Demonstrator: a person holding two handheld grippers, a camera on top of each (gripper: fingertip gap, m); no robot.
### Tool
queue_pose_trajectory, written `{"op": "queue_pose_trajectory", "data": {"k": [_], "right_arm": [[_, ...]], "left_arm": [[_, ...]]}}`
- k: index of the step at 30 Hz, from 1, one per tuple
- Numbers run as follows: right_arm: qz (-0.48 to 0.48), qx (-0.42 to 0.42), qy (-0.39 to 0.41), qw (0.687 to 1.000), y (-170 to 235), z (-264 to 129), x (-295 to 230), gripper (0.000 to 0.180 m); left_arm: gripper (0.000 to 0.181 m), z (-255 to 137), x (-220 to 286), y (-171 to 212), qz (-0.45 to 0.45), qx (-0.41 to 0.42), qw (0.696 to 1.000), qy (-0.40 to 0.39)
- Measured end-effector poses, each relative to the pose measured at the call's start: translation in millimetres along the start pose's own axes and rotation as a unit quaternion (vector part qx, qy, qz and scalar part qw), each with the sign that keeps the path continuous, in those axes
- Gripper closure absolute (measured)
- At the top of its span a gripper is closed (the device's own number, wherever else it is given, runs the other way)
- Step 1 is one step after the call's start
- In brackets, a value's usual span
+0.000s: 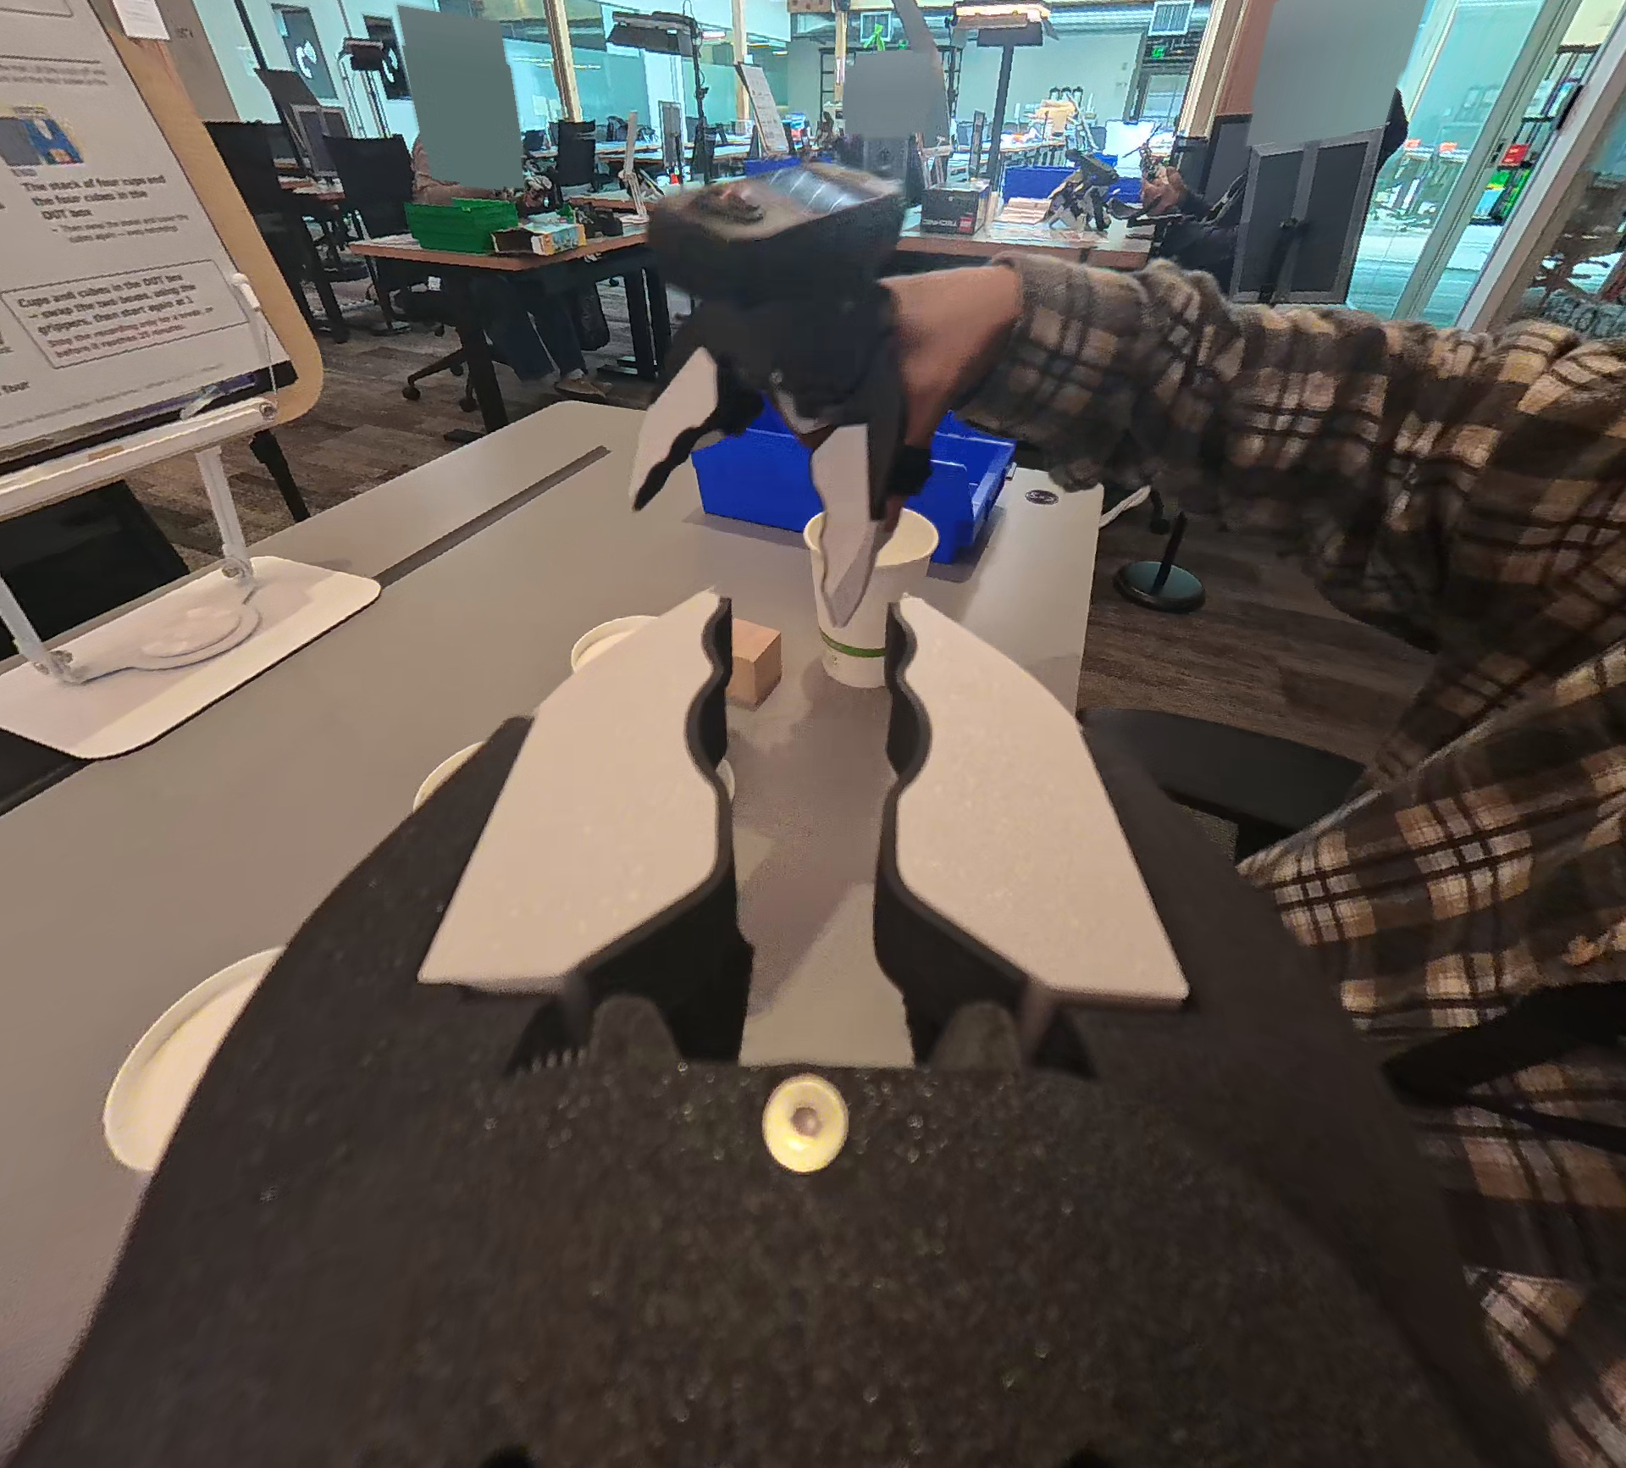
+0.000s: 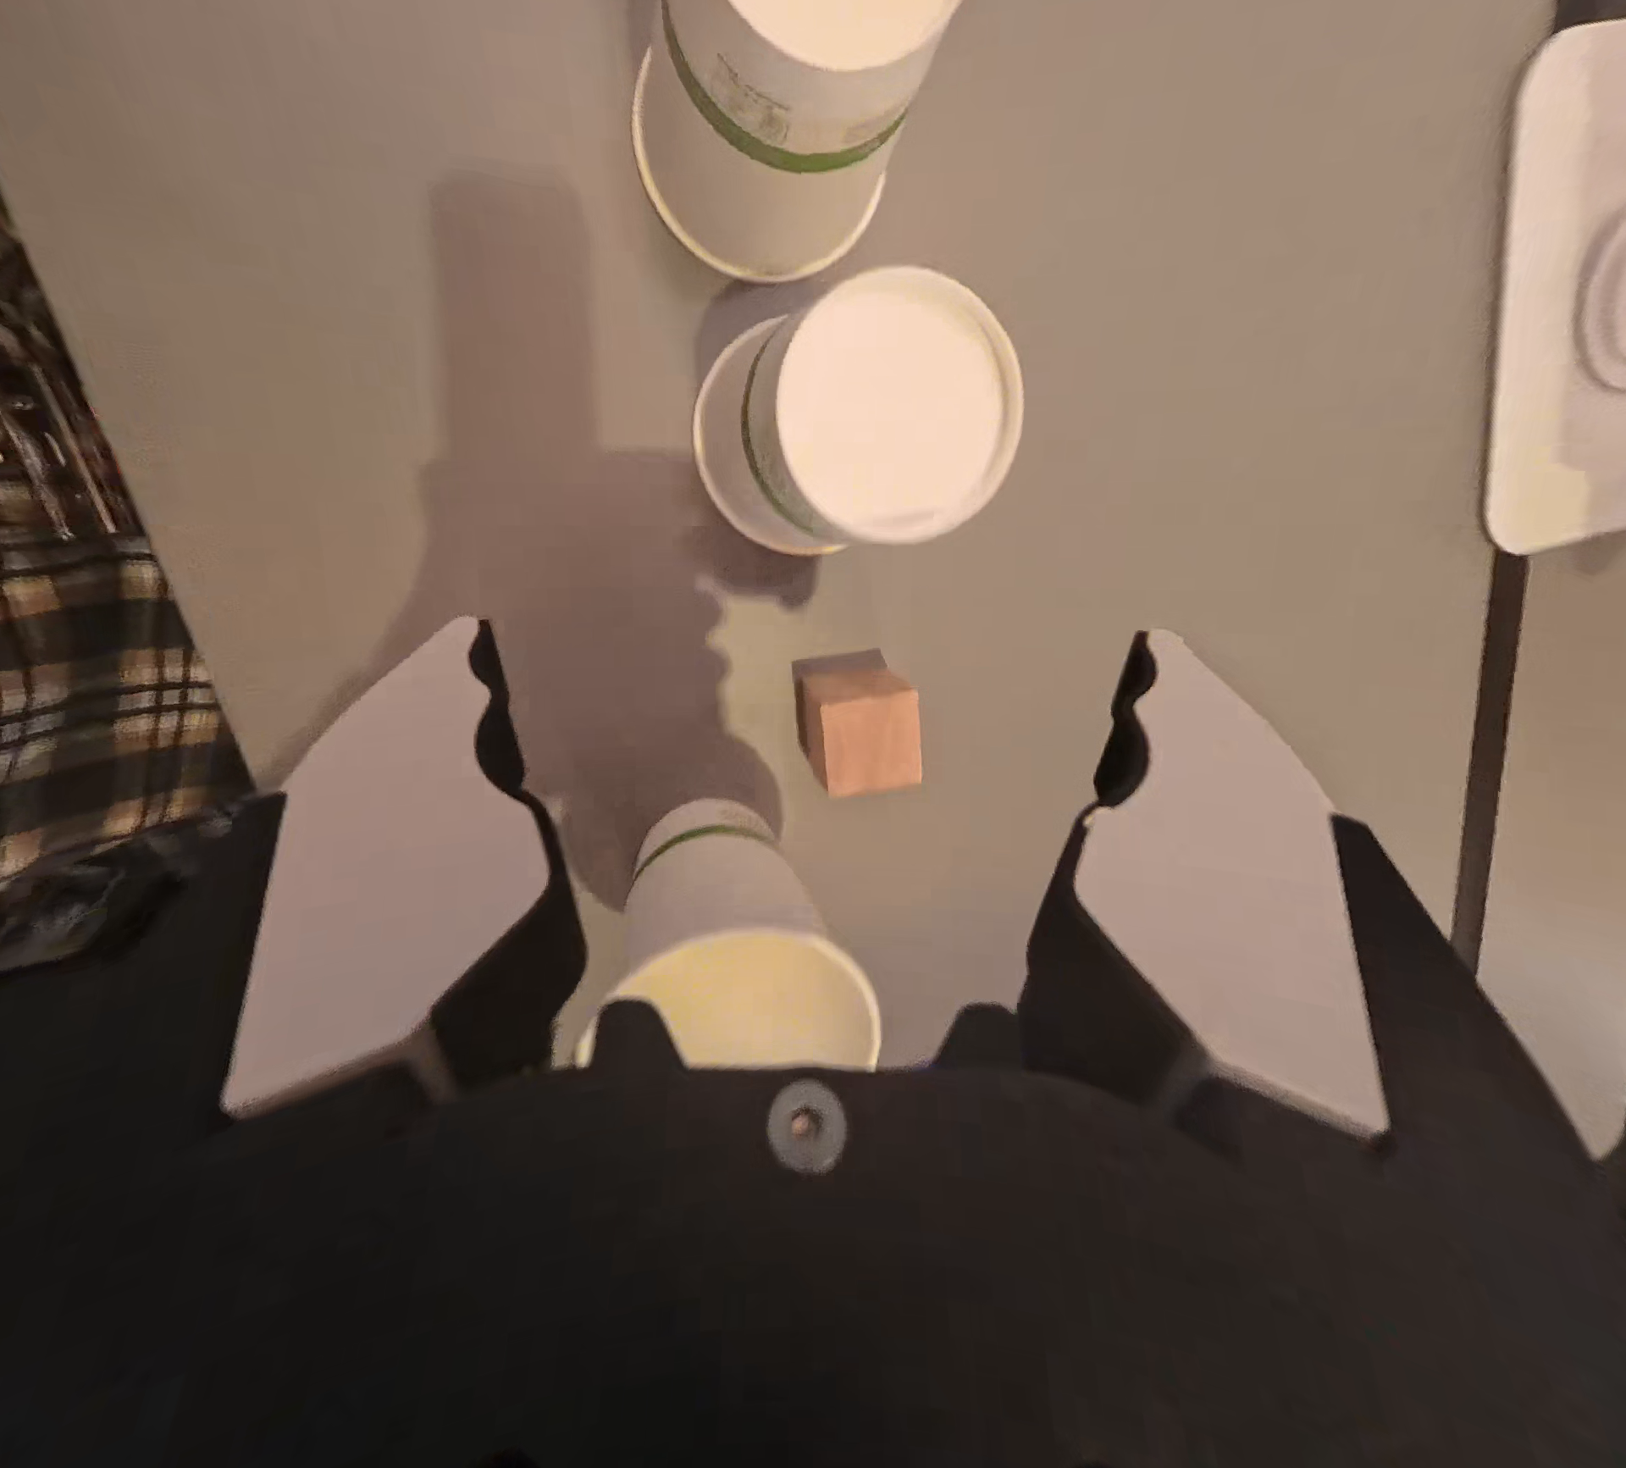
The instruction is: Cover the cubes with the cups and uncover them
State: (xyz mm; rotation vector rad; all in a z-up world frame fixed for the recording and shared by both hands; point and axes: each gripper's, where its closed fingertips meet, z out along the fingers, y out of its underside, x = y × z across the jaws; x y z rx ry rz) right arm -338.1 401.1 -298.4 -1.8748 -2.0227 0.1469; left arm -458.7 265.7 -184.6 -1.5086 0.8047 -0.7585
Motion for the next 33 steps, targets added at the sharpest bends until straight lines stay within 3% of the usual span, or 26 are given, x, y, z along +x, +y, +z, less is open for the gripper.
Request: {"op": "queue_pose_trajectory", "data": {"k": [11, 14, 15, 26, 30, 33], "right_arm": [[0.008, -0.112, -0.096, 0.989, -8.5, 82.0, 6.9, 0.065], [0.022, -0.129, -0.101, 0.986, -6.6, 86.6, 6.2, 0.090], [0.028, -0.129, -0.104, 0.986, -7.6, 86.0, 5.6, 0.090], [0.028, -0.071, -0.080, 0.994, -25.7, 34.3, 7.5, 0.090], [0.045, 0.021, -0.053, 0.997, -39.2, -2.1, 8.3, 0.090], [0.070, 0.136, -0.024, 0.988, -51.2, -32.0, 6.4, 0.091]], "left_arm": [[0.149, 0.0, -5.9, 3.7, -0.013, -0.003, 1.000, 0.003], [0.149, 0.9, -6.0, 4.8, -0.013, -0.005, 1.000, 0.004], [0.149, 1.0, -6.4, 5.0, -0.013, -0.005, 1.000, 0.003], [0.140, 1.5, -18.3, 6.4, -0.043, 0.009, 0.999, -0.010], [0.136, 0.8, -28.3, 8.4, -0.080, 0.025, 0.996, -0.009], [0.135, 1.2, -34.6, 10.0, -0.117, 0.040, 0.992, 0.000]]}}
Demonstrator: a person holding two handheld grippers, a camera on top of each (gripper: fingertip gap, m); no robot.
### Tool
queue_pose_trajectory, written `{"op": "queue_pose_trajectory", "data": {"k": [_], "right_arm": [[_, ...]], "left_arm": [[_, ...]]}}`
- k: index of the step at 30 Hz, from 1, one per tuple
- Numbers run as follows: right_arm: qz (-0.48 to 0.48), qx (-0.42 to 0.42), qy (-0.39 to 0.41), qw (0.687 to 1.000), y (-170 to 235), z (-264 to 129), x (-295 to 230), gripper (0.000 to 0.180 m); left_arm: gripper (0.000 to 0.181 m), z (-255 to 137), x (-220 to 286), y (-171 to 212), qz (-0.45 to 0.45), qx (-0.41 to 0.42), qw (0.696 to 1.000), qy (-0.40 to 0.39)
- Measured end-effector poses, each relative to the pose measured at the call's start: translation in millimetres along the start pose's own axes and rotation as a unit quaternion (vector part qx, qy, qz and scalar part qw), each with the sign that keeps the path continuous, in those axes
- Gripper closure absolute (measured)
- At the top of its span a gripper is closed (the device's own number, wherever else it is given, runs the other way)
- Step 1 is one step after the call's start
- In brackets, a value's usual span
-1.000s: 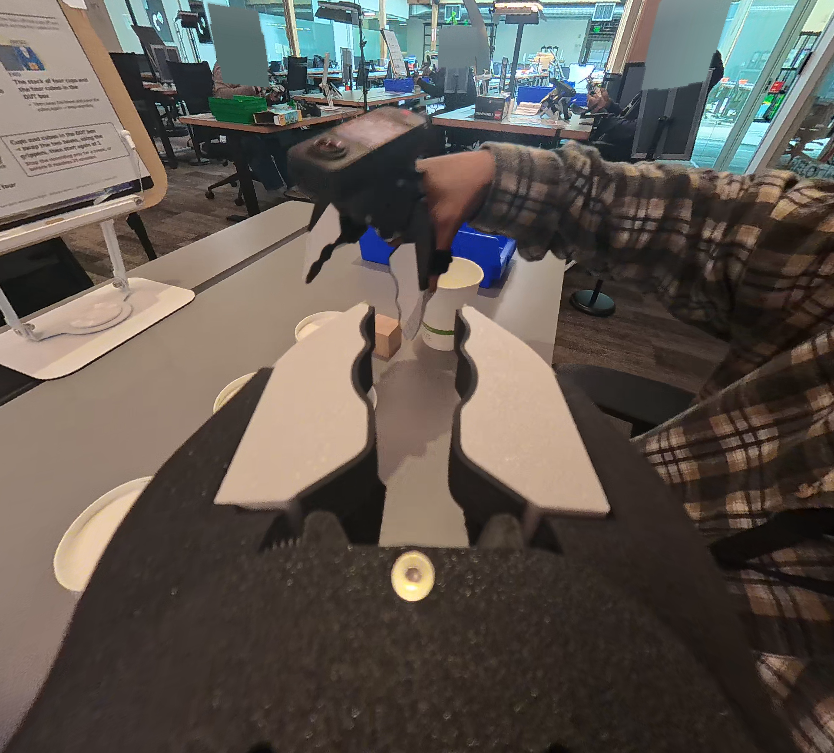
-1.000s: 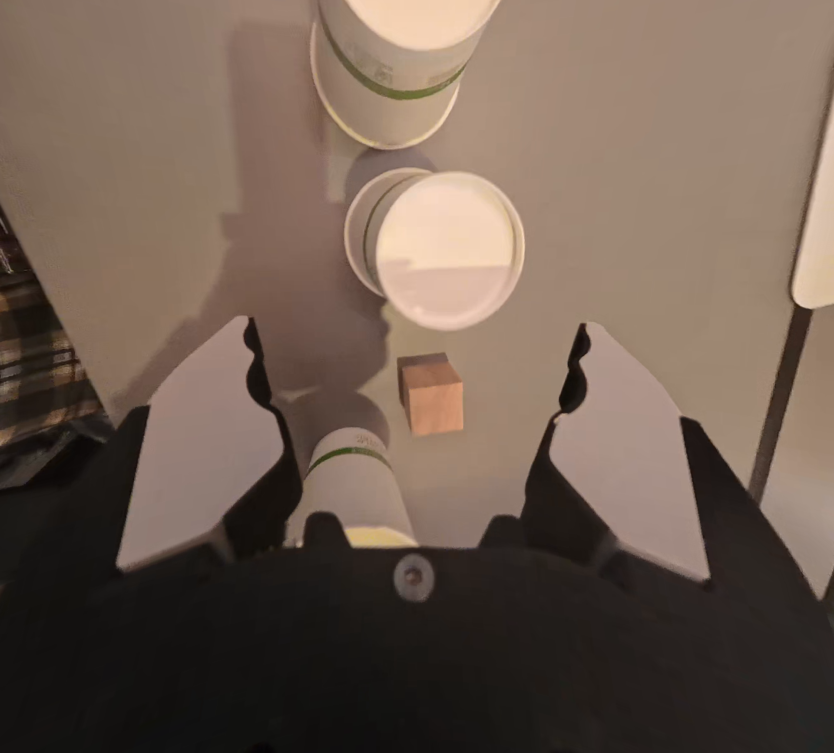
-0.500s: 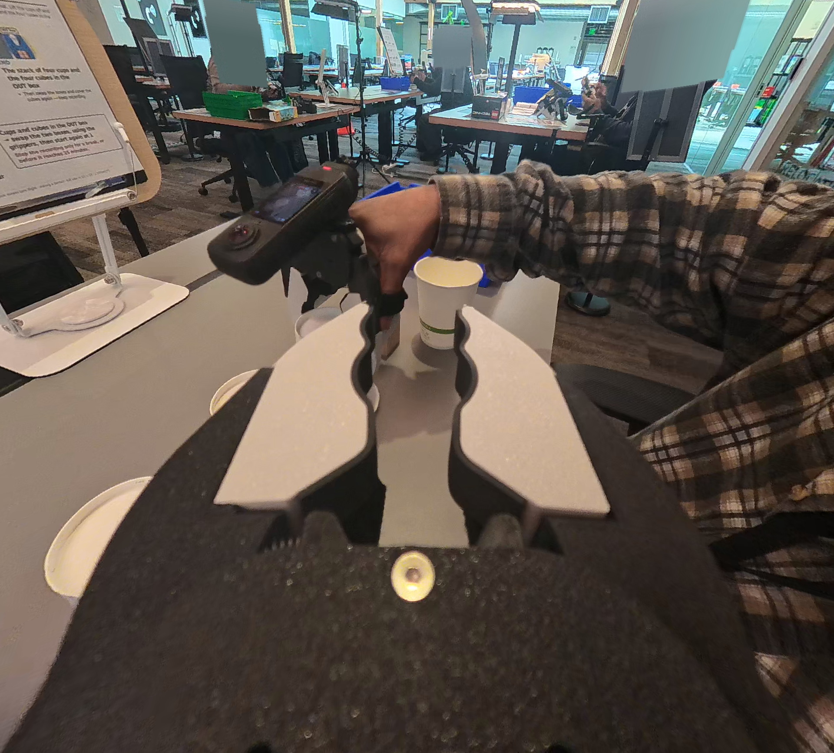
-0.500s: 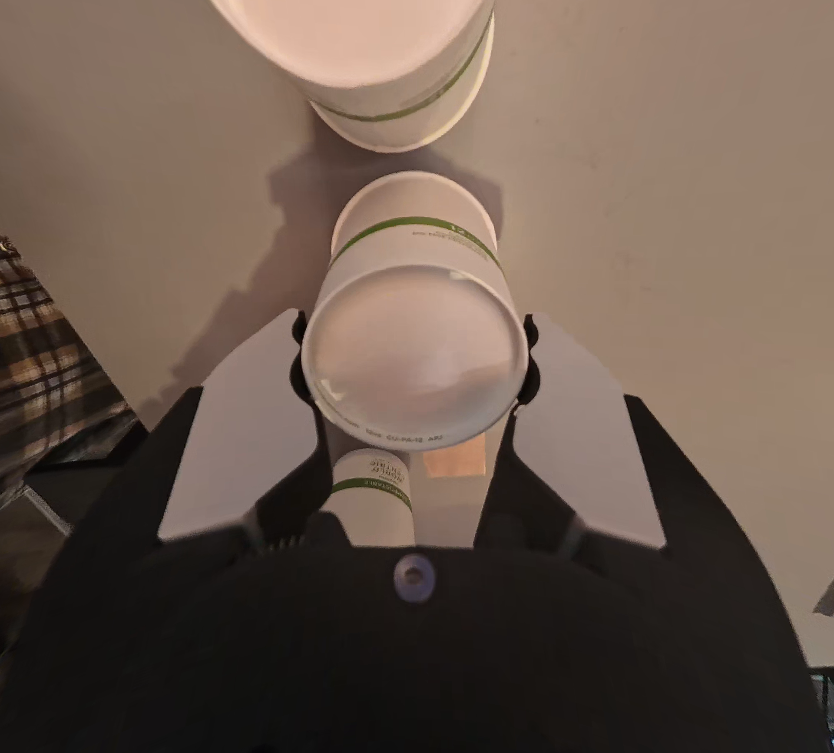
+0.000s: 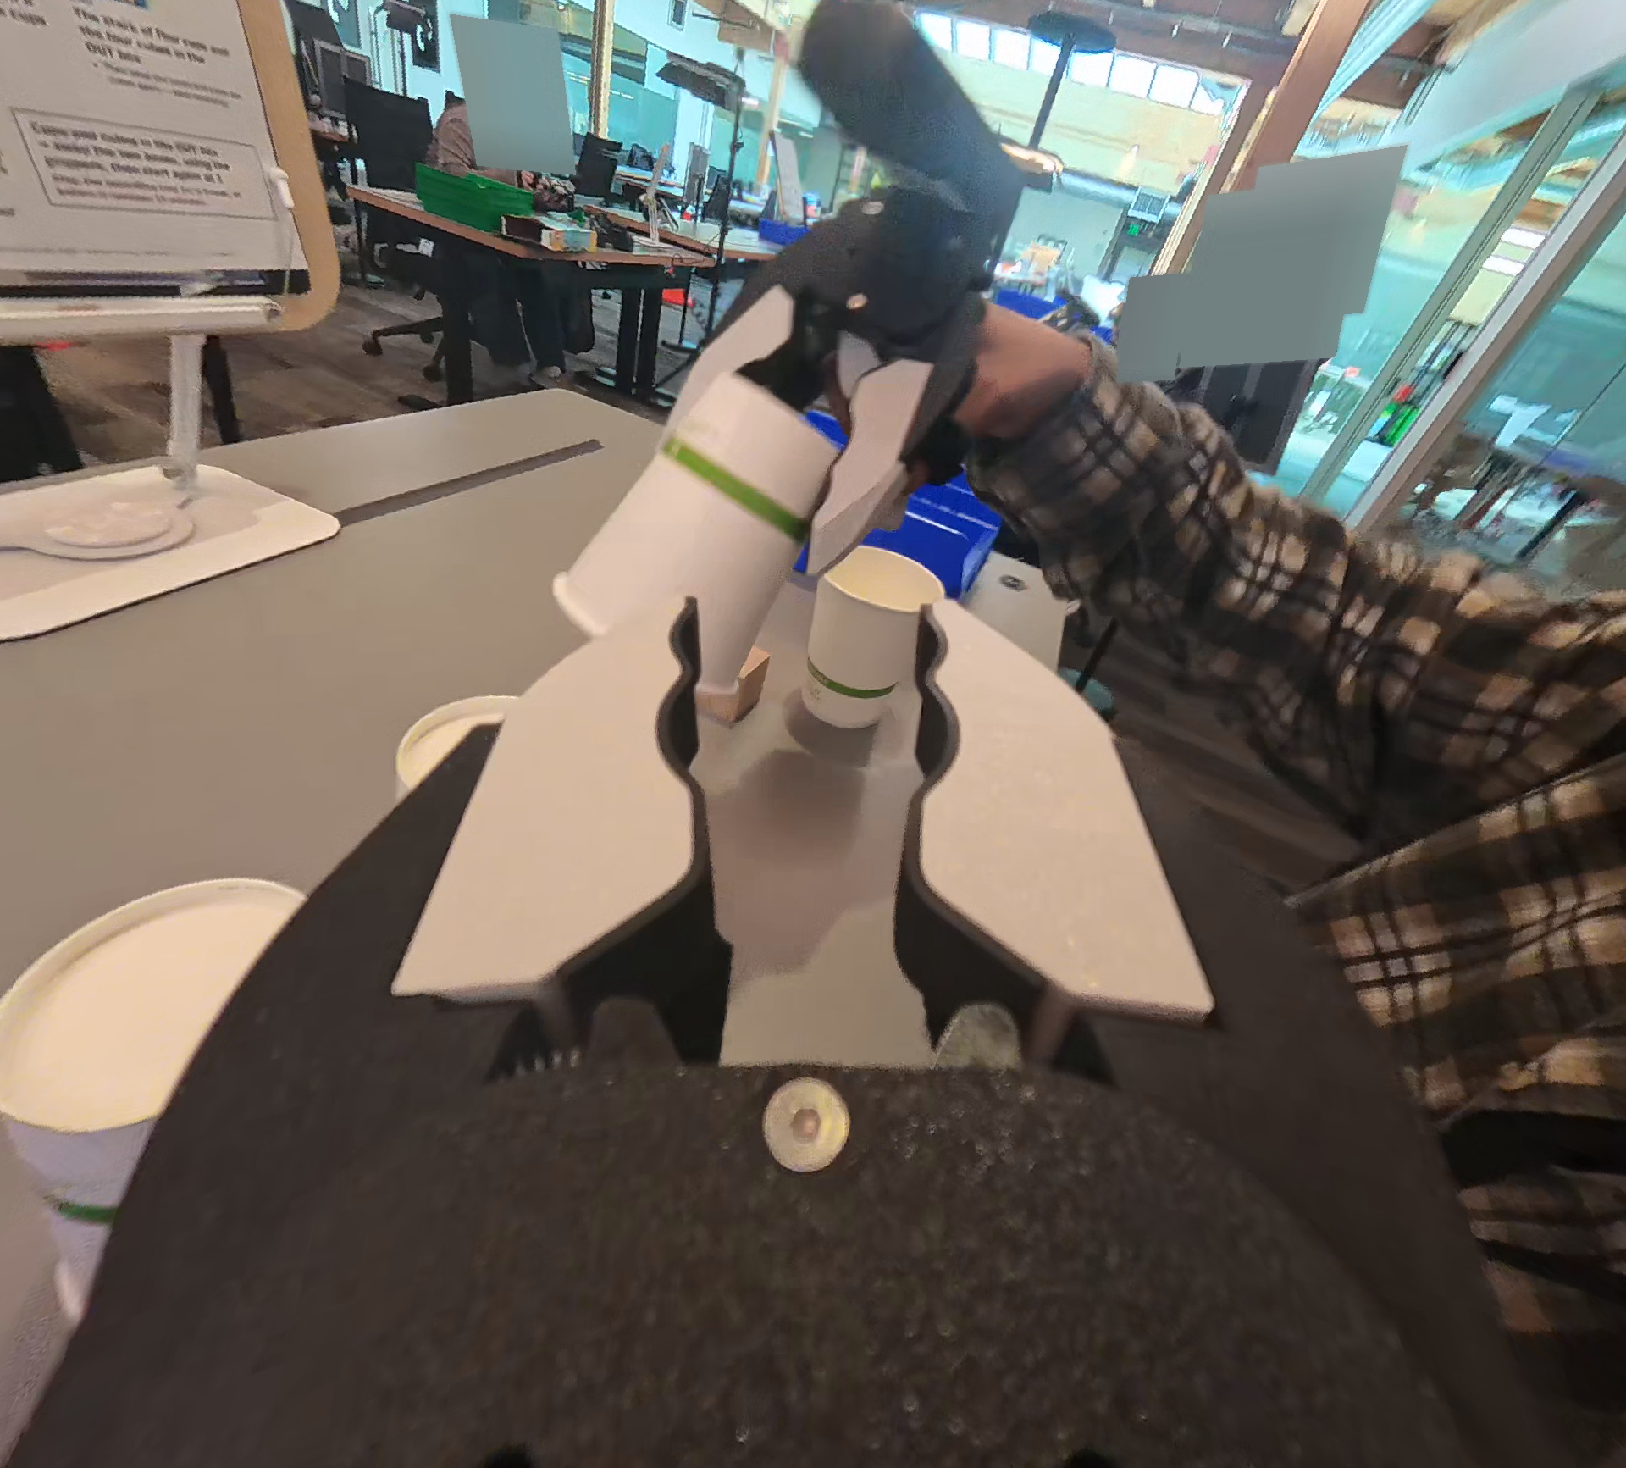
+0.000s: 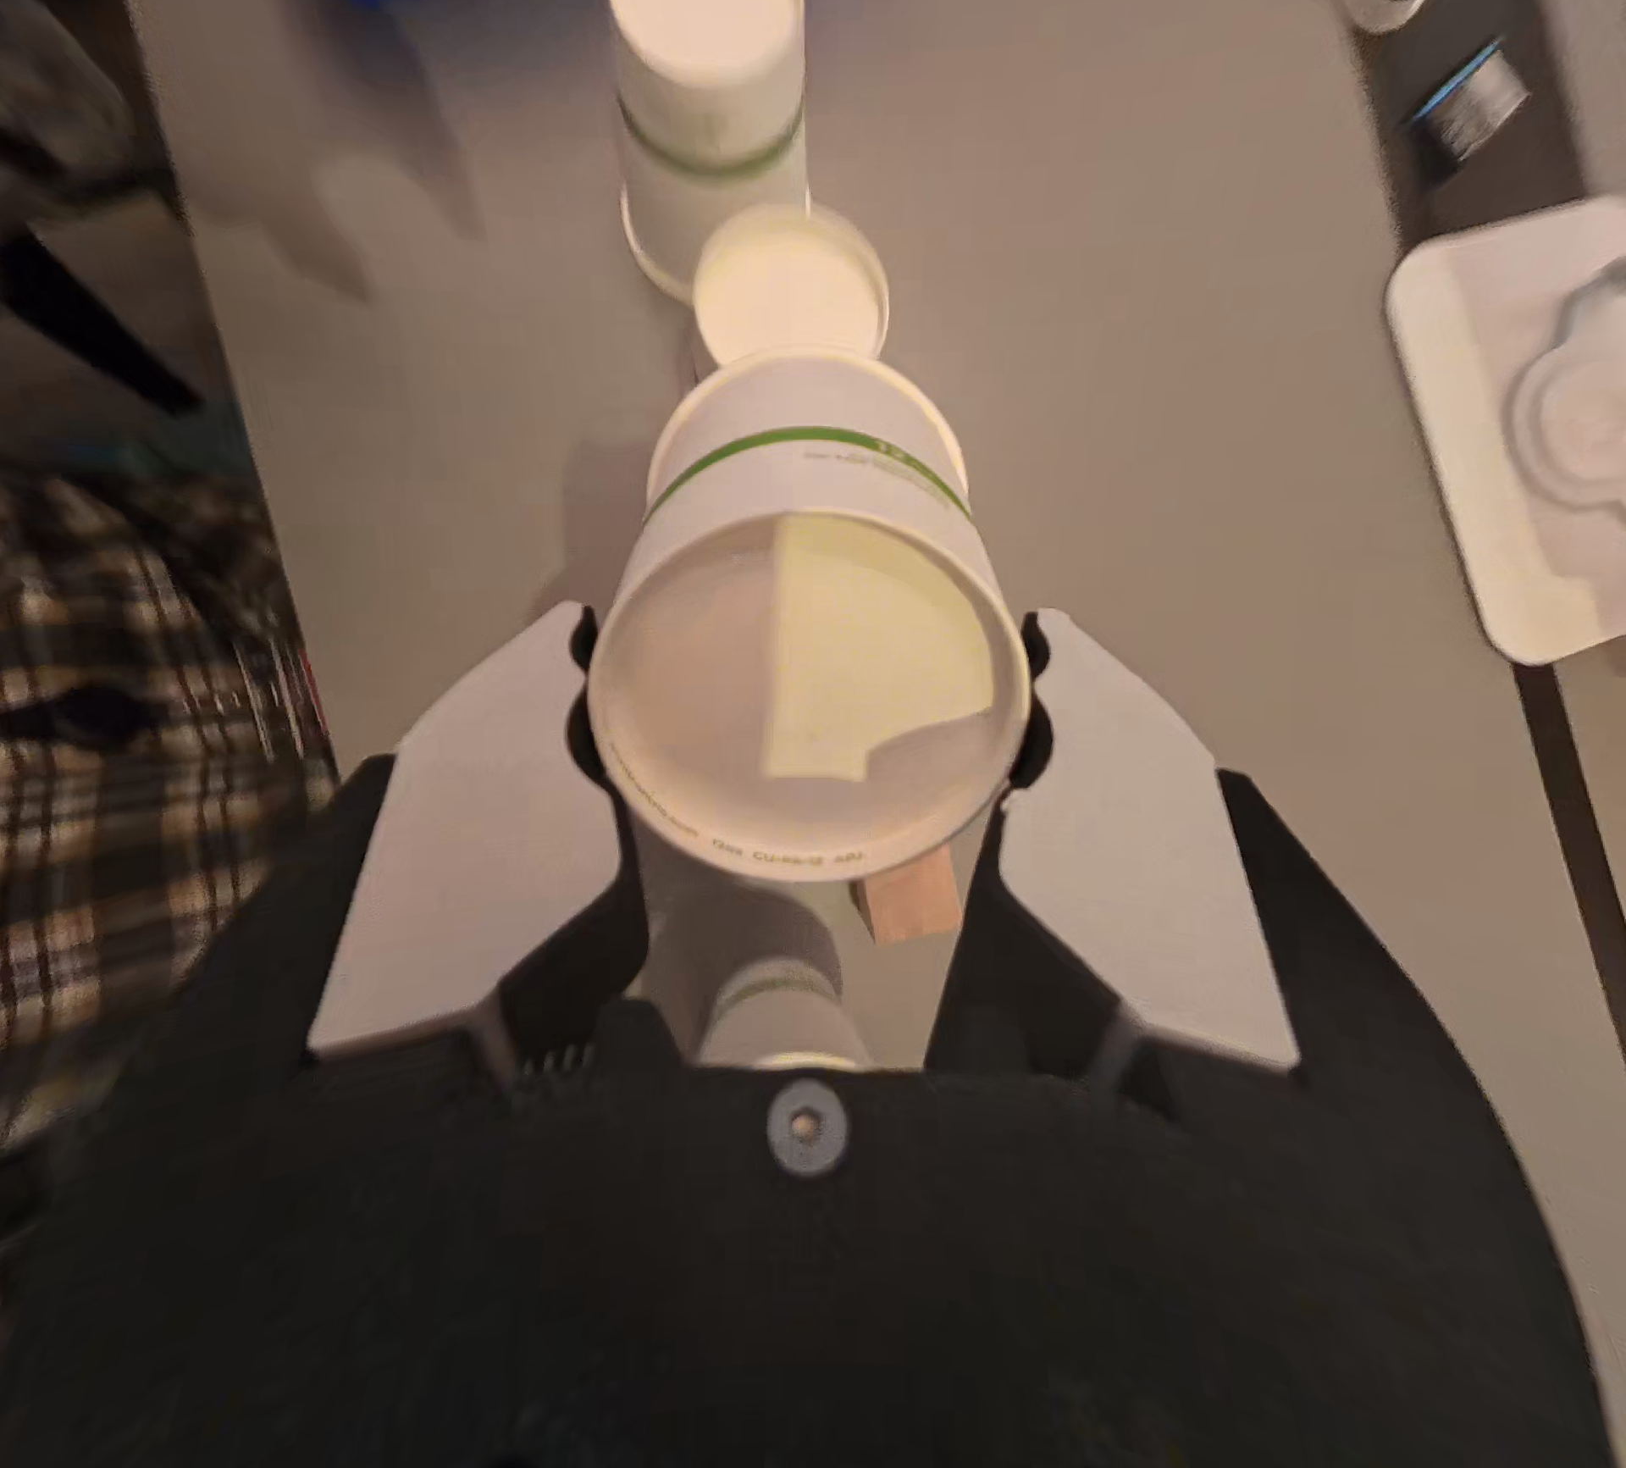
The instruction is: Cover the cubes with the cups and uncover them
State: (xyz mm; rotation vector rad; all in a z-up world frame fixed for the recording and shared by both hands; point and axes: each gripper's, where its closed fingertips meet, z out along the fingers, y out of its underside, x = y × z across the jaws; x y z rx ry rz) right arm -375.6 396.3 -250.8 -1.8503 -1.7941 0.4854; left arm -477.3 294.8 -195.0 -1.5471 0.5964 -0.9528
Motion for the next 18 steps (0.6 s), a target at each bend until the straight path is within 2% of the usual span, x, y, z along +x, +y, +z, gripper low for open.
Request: {"op": "queue_pose_trajectory", "data": {"k": [3, 6, 8, 11, 18], "right_arm": [[0.008, 0.162, 0.017, 0.987, -21.0, -26.7, -16.7, 0.091], [0.001, 0.317, 0.032, 0.948, -32.7, -49.4, -39.6, 0.091], [-0.004, 0.387, 0.030, 0.921, -34.1, -58.6, -55.4, 0.091], [-0.012, 0.422, 0.028, 0.906, -28.9, -57.9, -70.6, 0.091], [-0.020, 0.420, 0.002, 0.907, -25.6, -37.0, -84.6, 0.091]], "left_arm": [[0.132, 5.0, -4.1, 6.4, -0.037, -0.002, 0.999, 0.015], [0.131, 13.2, -0.1, 12.1, -0.073, -0.001, 0.996, 0.048], [0.129, 19.3, 6.8, 14.9, -0.100, 0.001, 0.992, 0.076], [0.128, 26.0, 20.3, 17.0, -0.129, 0.004, 0.984, 0.123], [0.126, 36.7, 46.5, 20.9, -0.156, -0.003, 0.969, 0.192]]}}
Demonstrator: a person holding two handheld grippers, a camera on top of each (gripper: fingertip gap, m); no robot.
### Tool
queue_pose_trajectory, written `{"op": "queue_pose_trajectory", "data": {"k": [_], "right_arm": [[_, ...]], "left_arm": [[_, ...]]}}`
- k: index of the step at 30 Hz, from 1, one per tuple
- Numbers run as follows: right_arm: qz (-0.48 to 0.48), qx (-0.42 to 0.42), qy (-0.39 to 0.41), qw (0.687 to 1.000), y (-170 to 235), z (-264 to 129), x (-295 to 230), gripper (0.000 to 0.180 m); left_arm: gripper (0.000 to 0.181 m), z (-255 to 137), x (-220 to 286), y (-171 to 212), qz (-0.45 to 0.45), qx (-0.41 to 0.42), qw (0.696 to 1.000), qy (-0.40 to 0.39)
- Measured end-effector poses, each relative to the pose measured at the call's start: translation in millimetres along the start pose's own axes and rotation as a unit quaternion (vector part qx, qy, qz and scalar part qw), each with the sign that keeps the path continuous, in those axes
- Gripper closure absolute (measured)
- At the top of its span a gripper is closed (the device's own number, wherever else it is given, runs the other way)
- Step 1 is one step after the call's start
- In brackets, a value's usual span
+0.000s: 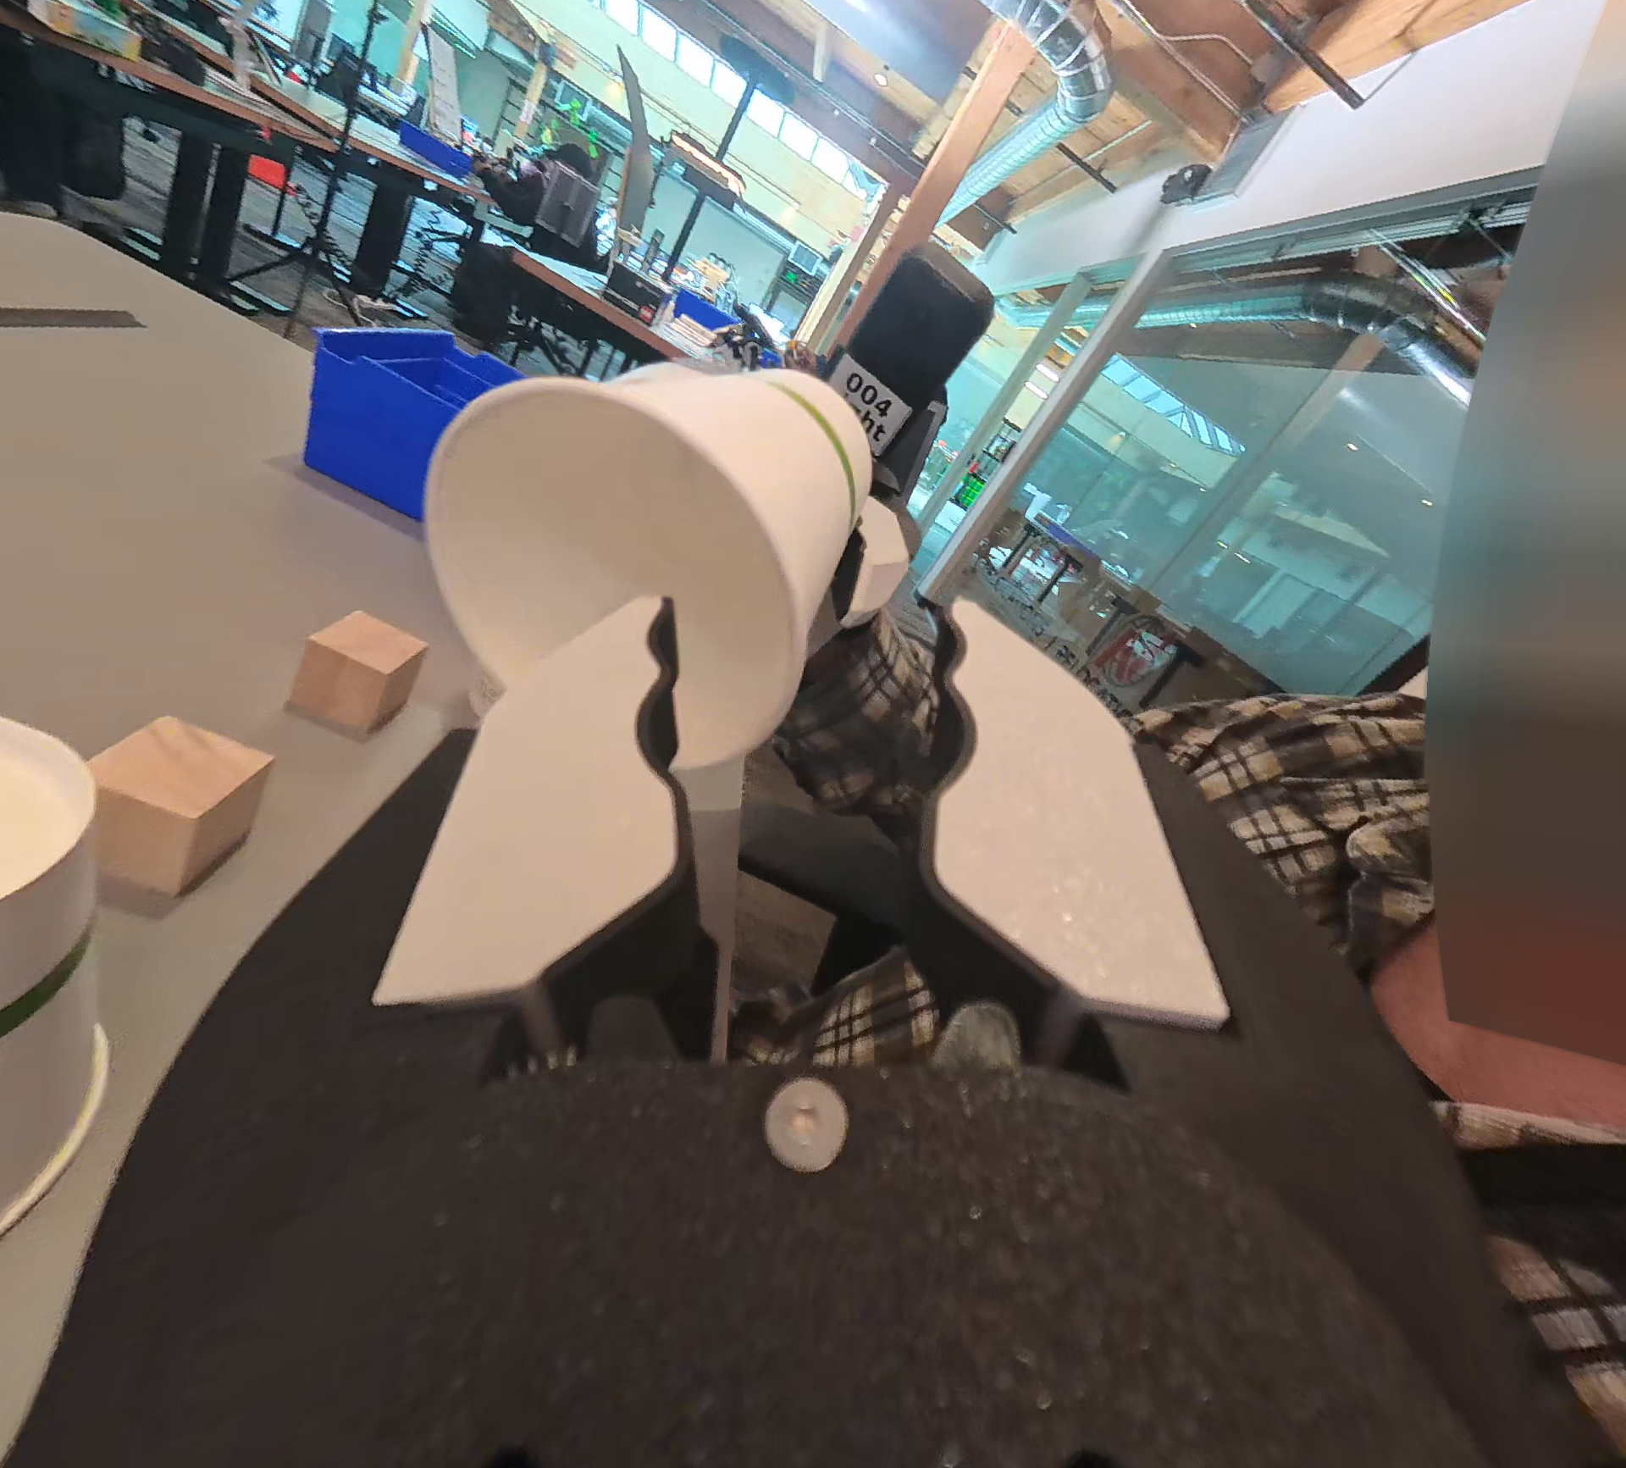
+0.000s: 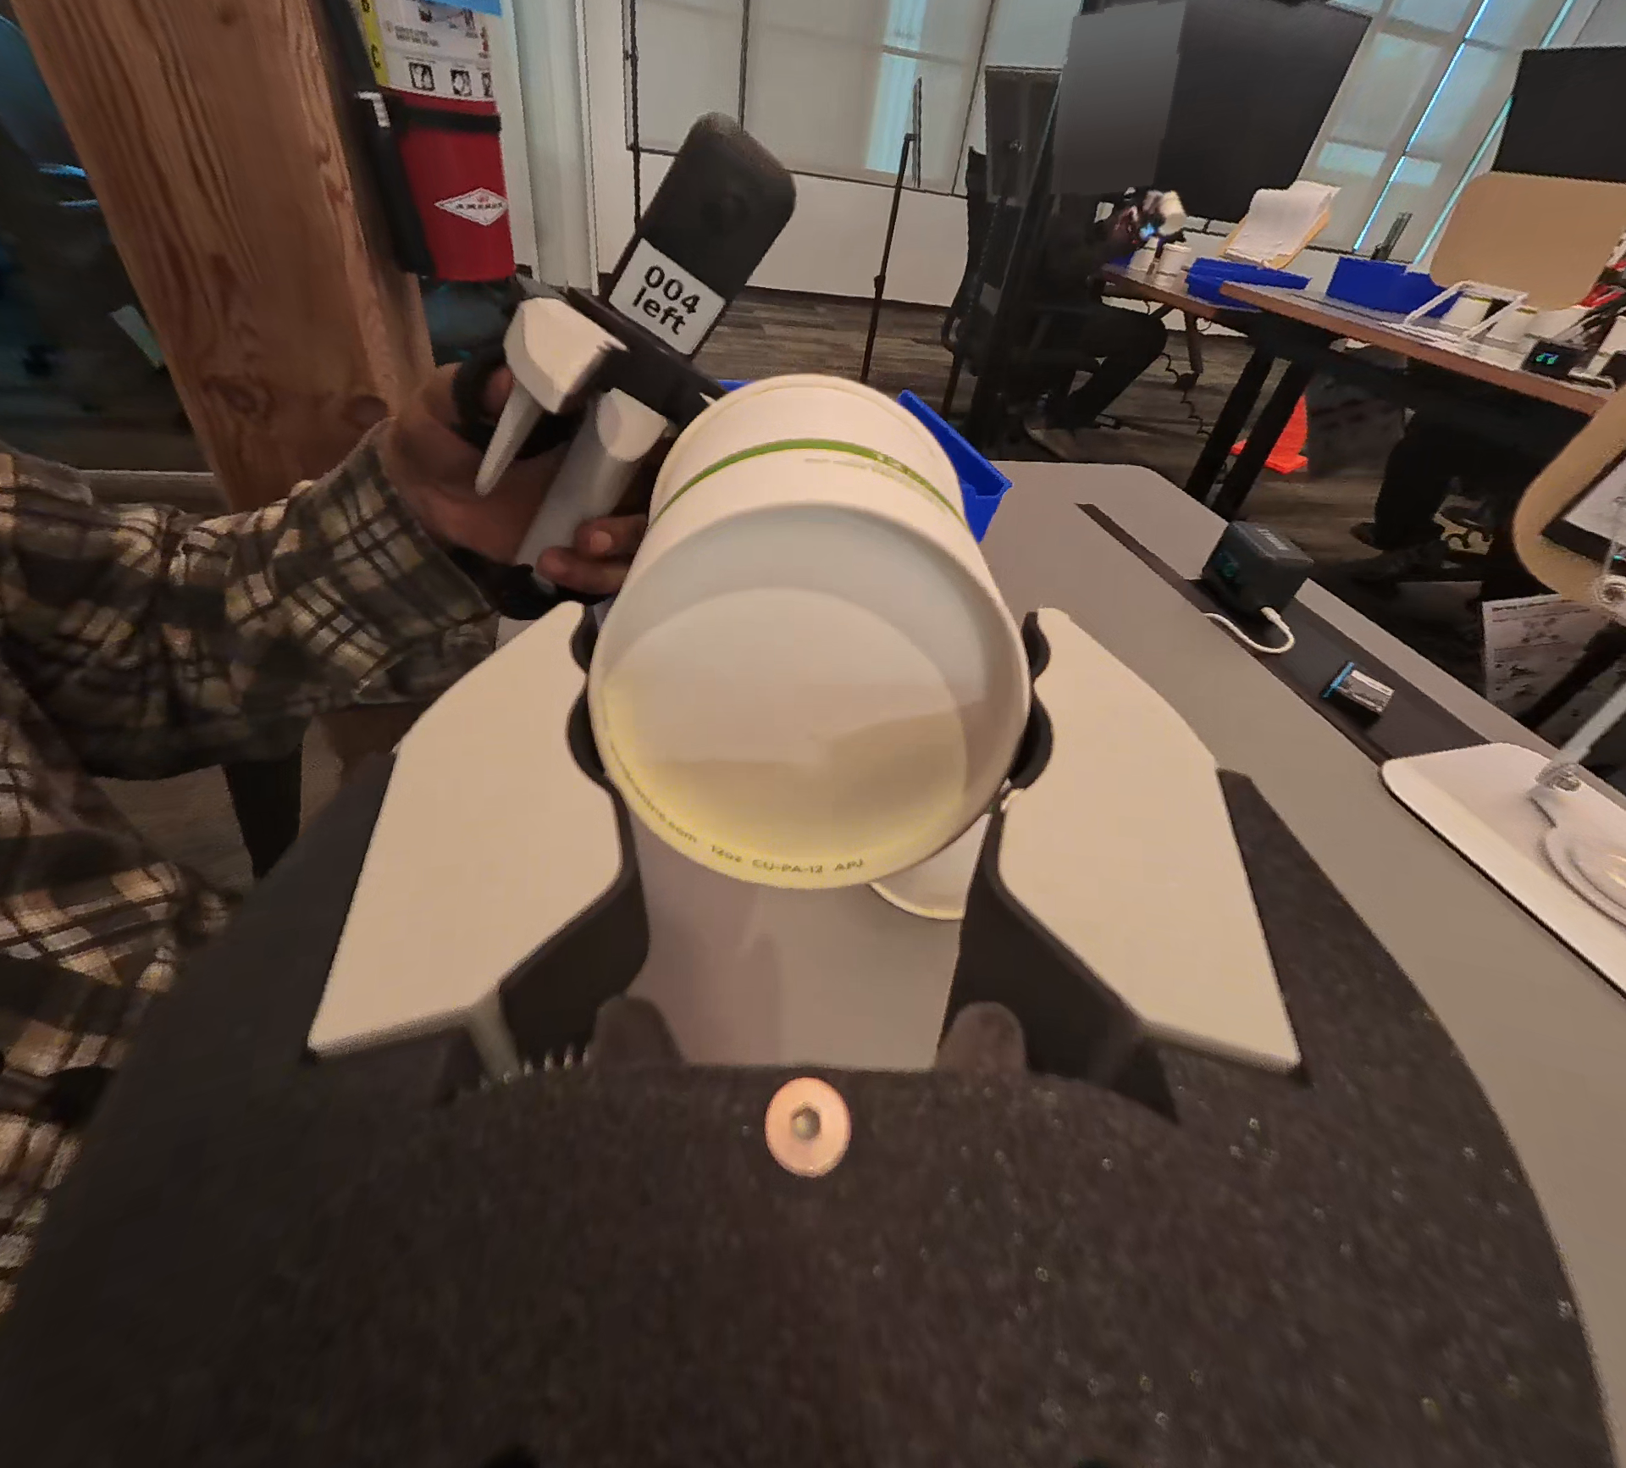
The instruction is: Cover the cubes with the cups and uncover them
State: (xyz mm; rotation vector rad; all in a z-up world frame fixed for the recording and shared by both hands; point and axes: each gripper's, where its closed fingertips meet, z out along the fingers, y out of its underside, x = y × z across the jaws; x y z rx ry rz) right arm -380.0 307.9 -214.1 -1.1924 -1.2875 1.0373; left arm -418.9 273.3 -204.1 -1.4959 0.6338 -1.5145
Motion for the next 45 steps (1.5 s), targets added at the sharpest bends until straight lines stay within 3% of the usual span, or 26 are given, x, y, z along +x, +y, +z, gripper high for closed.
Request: {"op": "queue_pose_trajectory", "data": {"k": [4, 8, 11, 12, 13, 16, 21, 26, 30, 33, 34, 38, 41, 45], "right_arm": [[-0.017, -0.021, -0.003, 1.000, 11.5, 13.4, -5.2, 0.091], [-0.039, -0.069, -0.032, 0.996, 31.2, 18.3, -16.4, 0.091], [-0.047, -0.138, -0.062, 0.987, 53.3, 10.3, -22.1, 0.079], [-0.044, -0.171, -0.074, 0.982, 61.2, 3.8, -23.0, 0.067], [-0.034, -0.199, -0.087, 0.975, 67.1, -3.6, -23.9, 0.055], [0.023, -0.244, -0.137, 0.960, 66.4, -22.8, -25.9, 0.042], [0.130, -0.283, -0.239, 0.920, 54.9, -22.0, -38.8, 0.049], [0.176, -0.319, -0.346, 0.864, 57.4, -7.9, -68.8, 0.054], [0.175, -0.353, -0.385, 0.834, 64.4, -4.0, -86.7, 0.062], [0.183, -0.366, -0.395, 0.823, 65.5, -5.9, -91.2, 0.088], [0.196, -0.367, -0.392, 0.821, 64.2, -6.8, -91.2, 0.089], [0.217, -0.325, -0.354, 0.850, 59.4, -14.0, -78.7, 0.089], [0.234, -0.255, -0.293, 0.891, 44.9, -29.4, -56.7, 0.090], [0.200, -0.087, -0.092, 0.972, 4.2, -68.6, 11.0, 0.089]], "left_arm": [[0.140, 5.5, 8.5, 4.5, 0.001, -0.008, 1.000, 0.025], [0.176, 1.4, 8.1, 12.0, 0.013, -0.039, 0.999, 0.028], [0.179, 1.0, 6.8, 20.9, 0.025, -0.076, 0.997, 0.021], [0.179, 1.4, 5.8, 24.8, 0.036, -0.091, 0.995, 0.013], [0.180, 1.9, 4.9, 29.3, 0.050, -0.108, 0.993, 0.005], [0.180, 4.5, 2.4, 44.6, 0.108, -0.168, 0.979, -0.024], [0.180, 14.7, 13.7, 79.9, 0.236, -0.270, 0.933, -0.015], [0.180, 22.6, 18.7, 108.9, 0.349, -0.333, 0.876, -0.010], [0.180, 26.0, 24.4, 113.0, 0.358, -0.334, 0.872, 0.003], [0.179, 27.8, 32.2, 109.7, 0.350, -0.317, 0.881, 0.021], [0.178, 28.1, 32.7, 107.4, 0.348, -0.312, 0.884, 0.018], [0.156, 29.1, 35.8, 82.8, 0.338, -0.255, 0.906, -0.006], [0.135, 24.8, 43.0, 57.0, 0.311, -0.191, 0.931, -0.012], [0.127, 14.3, 39.0, 29.4, 0.282, -0.131, 0.950, -0.039]]}}
